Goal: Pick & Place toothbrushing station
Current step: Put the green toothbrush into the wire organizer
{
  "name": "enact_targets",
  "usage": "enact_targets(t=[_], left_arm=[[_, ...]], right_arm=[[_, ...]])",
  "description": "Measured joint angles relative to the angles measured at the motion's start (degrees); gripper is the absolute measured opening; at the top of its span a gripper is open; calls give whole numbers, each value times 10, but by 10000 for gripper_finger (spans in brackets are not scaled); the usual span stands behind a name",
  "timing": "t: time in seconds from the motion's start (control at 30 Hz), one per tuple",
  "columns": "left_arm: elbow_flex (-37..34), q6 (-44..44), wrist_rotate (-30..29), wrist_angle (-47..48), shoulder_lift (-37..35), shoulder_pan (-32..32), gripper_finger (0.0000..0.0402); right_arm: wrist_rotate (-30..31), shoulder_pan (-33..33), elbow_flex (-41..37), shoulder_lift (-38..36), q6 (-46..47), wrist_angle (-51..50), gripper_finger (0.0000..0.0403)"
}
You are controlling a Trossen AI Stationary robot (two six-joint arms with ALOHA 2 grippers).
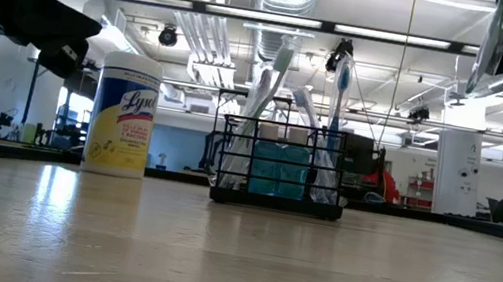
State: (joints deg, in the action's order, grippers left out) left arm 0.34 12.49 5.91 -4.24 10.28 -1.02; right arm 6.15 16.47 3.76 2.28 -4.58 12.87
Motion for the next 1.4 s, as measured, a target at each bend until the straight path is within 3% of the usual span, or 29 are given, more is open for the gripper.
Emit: enact_targets(t=[0.4, 0.57, 0.7, 0.87, 1.0, 1.2, 1.4], left_arm=[[0, 1, -3, -1, 0, 0, 12], [0, 8, -55, -1, 0, 0, 12], [0, 31, -104, -2, 0, 0, 12], [0, 26, -112, -16, 0, 0, 12], [0, 29, -140, -53, 0, 0, 12], [10, 2, -139, -83, 2, 0, 12], [63, -26, -124, -88, 13, 0, 12]], right_arm=[[31, 0, -20, -11, 36, 26, 19], [34, 0, -20, 33, 38, 97, 19], [45, 0, -19, 97, 37, 176, 19], [62, 0, 17, 202, 29, 223, 19], [77, 0, 86, 309, 14, 227, 19], [58, 0, 200, 467, -38, 259, 19], [41, -4, 304, 582, -55, 270, 19]])
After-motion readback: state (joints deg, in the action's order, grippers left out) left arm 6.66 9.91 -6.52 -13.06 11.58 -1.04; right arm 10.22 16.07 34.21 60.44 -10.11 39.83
